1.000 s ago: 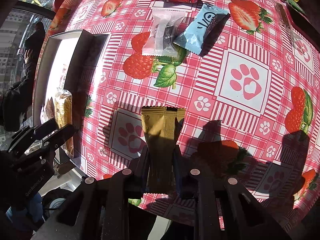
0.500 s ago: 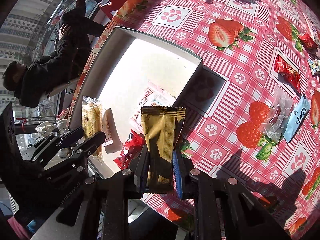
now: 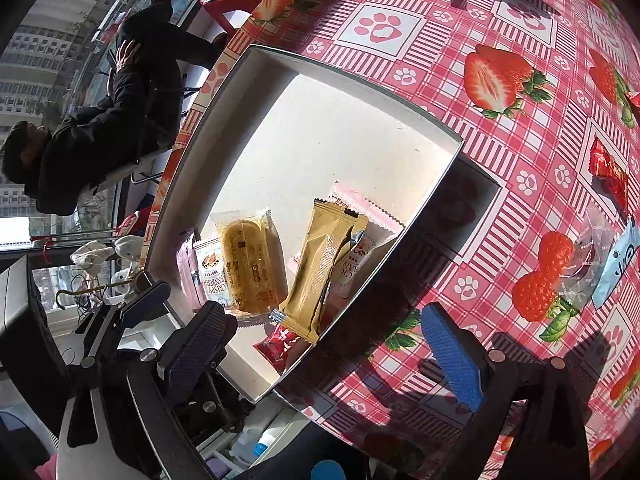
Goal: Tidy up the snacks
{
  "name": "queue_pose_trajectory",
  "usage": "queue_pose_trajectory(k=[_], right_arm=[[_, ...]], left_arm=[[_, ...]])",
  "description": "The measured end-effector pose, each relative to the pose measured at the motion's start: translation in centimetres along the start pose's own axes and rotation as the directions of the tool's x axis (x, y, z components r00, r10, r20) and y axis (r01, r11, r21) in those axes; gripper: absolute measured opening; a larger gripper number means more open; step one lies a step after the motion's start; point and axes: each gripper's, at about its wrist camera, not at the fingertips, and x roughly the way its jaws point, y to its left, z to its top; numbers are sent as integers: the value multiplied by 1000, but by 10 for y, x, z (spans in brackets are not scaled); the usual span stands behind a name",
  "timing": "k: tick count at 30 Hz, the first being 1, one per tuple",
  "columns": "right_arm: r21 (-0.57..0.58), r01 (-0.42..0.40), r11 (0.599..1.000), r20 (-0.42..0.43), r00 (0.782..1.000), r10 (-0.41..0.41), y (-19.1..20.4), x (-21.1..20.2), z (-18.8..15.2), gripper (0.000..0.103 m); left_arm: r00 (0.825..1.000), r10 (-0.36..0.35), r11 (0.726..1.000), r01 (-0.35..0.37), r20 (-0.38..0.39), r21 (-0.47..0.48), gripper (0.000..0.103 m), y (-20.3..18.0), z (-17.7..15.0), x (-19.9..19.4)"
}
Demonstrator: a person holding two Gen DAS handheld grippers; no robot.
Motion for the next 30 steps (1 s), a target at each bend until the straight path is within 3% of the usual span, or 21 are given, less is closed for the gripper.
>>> queue_pose_trajectory(k=[6,10,12,17,21,25,27,30], right_arm=[[93,126,988,-67,991,-120,-67,8,-43,101],[211,200,957,-120,977,-178,-129,12,-86,101],[262,235,936,-155,968,-199,-158,13,-110,101],[361,299,883,-240,945,-222,-214,18,-165,101],[385,326,863,-272,934,-231,-237,22,-191,101],[396,300,868,-252,944,-211,-247,22,-202,102],[382,302,874,-248,944,-218,-247,22,-210,102],[366,298,881,-244,945,-218,-239,27,-216,103]], left_arm=[[1000,-29,993,29,5,112,78,-39,-7,-7],[998,-65,966,66,-11,248,79,-81,-16,-10],[995,-74,941,91,-63,327,81,-104,-24,-2],[982,-2,890,88,-188,447,81,-146,-42,32],[968,38,886,82,-248,456,81,-160,-45,56],[949,85,893,63,-305,446,82,-163,-46,76],[943,104,891,52,-316,450,97,-162,-47,83],[933,99,908,57,-345,415,103,-155,-47,90]])
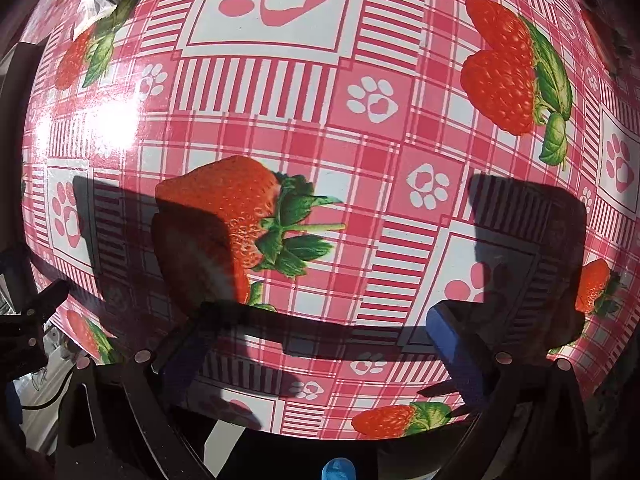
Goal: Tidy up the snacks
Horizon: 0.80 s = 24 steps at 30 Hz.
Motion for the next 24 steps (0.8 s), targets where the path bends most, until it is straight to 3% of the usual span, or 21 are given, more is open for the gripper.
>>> queue_pose_trajectory(k=[9,24], right_arm=[[-12,4,1000,-15,1000,-4,-1,5,-5,103],[-8,1,1000,-22,1000,-1,0,3,-2,103]], left_arm=[[999,-3,1000,2,-45,-21,103,5,0,2],[999,-2,1000,1,-40,-20,103,0,3,3]])
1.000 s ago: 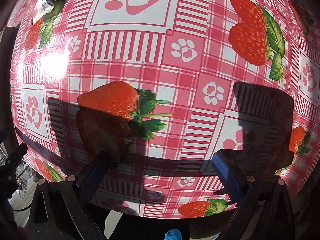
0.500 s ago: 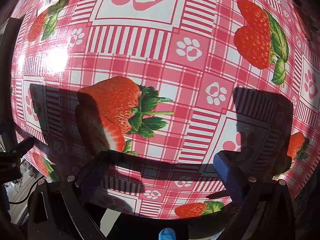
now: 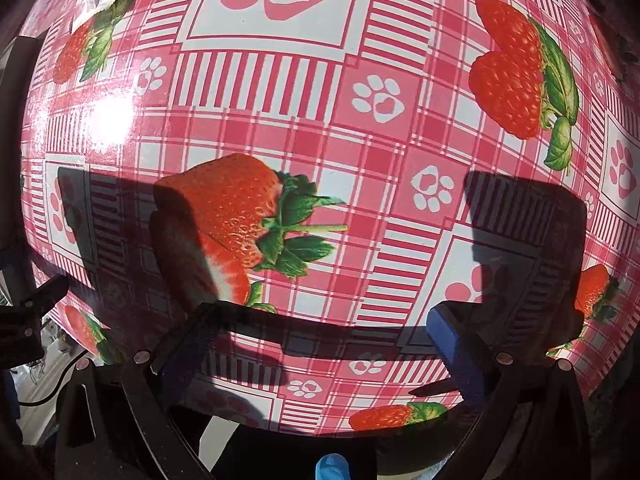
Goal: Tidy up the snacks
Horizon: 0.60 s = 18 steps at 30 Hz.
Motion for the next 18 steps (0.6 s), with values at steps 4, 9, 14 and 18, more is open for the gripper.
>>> queue_pose_trajectory(k=[4,9,14,18], right_arm=[[0,0,1000,-3,1000,0,0,1,2,103],[-2,0,1000,-2,1000,0,0,1,2,103],[-3,0,1000,-3,1000,0,0,1,2,103],[-4,0,1000,-2,1000,0,0,1,2,103]], left_arm=[[1000,-1,1000,1,-1,-3,103,0,0,0],[1000,-1,1000,1,-1,-5,103,0,0,0],[1000,-2,1000,2,0,-7,103,0,0,0],[1000,-2,1000,2,1,-7,103,1,0,0]])
